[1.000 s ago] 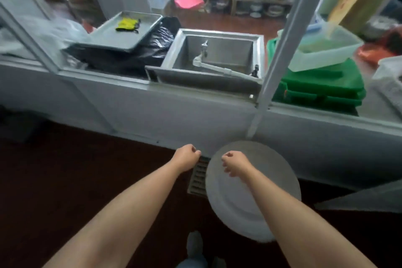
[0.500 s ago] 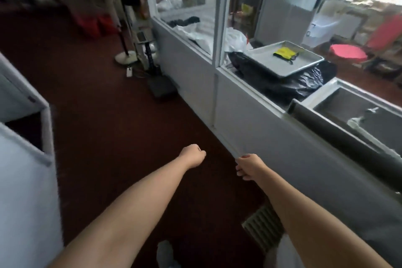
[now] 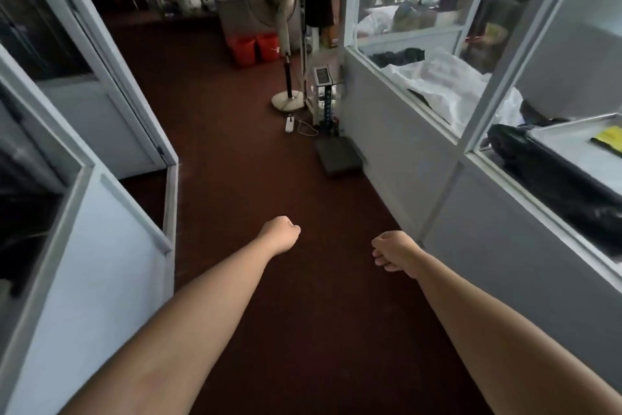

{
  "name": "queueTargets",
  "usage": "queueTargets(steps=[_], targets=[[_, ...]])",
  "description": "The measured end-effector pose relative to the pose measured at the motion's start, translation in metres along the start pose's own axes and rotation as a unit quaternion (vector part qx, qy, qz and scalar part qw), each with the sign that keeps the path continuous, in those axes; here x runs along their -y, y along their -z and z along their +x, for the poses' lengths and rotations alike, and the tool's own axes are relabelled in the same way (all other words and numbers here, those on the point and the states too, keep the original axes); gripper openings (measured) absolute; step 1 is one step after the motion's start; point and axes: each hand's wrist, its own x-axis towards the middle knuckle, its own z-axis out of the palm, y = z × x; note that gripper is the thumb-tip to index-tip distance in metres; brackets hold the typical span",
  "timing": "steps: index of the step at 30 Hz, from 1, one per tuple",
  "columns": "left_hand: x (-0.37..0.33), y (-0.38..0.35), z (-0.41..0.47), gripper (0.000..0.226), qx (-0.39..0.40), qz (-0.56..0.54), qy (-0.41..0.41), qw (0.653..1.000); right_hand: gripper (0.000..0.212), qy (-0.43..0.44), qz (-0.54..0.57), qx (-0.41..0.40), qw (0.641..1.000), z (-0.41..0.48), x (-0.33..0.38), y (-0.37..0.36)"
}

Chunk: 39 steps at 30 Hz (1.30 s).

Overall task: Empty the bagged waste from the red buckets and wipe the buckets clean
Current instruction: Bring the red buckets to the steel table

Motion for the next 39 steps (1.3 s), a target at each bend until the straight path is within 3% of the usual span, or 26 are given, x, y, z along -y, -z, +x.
queueTargets(steps=[3,7,18,25,31,39], targets=[[0.014,0.033,0.046,0.027,-0.014,-0.020,0.015,1.000,0.020,-0.005,-0.032,0.071,0.997,0.041,0.052,-0.009],[0.022,0.065,0.107,0.025,-0.022,-0.040,0.040,0.998,0.007,0.026,-0.010,0.030,0.999,0.115,0.106,-0.017],[0.020,0.187,0.301,0.033,-0.060,-0.104,0.095,0.988,0.005,0.086,-0.060,0.105,0.989,0.334,0.311,-0.033],[0.067,0.267,0.430,0.028,-0.077,-0.115,0.129,0.982,0.006,0.128,-0.095,0.141,0.977,0.444,0.450,-0.095],[0.125,0.354,0.582,0.030,-0.090,-0.138,0.120,0.979,0.008,0.136,-0.081,0.114,0.981,0.553,0.572,-0.164],[0.159,0.488,0.757,0.020,-0.077,-0.145,0.098,0.982,0.014,0.185,-0.145,0.084,0.968,0.664,0.731,-0.220]])
